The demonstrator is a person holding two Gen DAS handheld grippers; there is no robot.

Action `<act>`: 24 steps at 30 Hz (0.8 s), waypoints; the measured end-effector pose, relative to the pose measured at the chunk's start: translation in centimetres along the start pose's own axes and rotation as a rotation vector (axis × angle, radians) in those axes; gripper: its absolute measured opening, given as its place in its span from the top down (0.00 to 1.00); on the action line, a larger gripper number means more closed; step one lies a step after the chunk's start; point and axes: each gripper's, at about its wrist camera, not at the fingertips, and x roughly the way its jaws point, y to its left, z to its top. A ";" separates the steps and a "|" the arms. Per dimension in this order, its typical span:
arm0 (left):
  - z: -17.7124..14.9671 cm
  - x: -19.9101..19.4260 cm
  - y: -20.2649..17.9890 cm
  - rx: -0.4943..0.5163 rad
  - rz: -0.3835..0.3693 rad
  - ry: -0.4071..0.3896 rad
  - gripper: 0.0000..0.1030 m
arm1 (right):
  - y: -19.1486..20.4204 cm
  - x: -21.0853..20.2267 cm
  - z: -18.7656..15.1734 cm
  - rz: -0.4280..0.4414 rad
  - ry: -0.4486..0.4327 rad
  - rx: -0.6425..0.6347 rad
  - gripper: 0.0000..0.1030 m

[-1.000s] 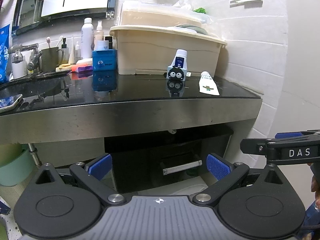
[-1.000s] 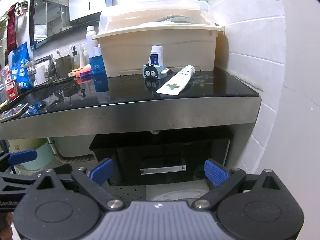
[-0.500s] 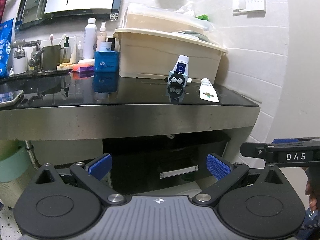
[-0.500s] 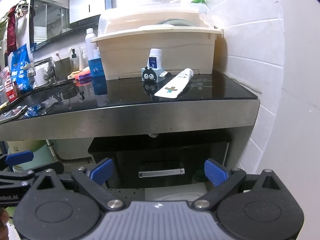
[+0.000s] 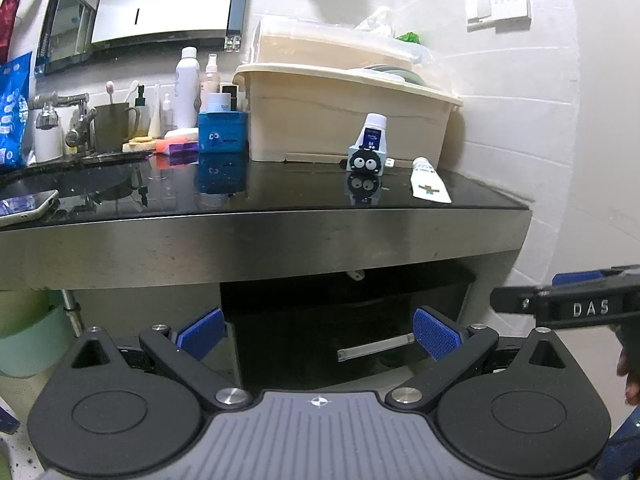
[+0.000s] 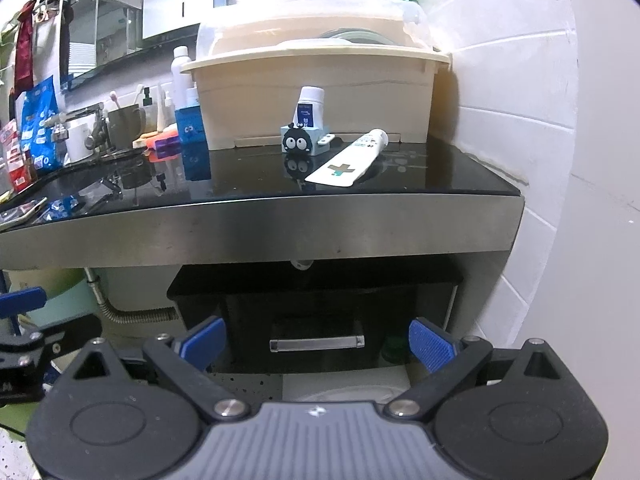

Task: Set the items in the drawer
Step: 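Lower the right gripper toward the silver handle of the black drawer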

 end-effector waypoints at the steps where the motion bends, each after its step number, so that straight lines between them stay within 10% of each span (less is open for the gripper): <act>1: -0.1 0.0 0.1 -0.005 -0.004 0.000 0.01 | -0.1 0.1 0.0 -0.001 -0.011 -0.008 0.04; 24: -2.8 1.0 1.1 -0.081 -0.044 -0.015 0.01 | -1.9 7.1 -1.4 0.111 -0.009 -0.085 0.04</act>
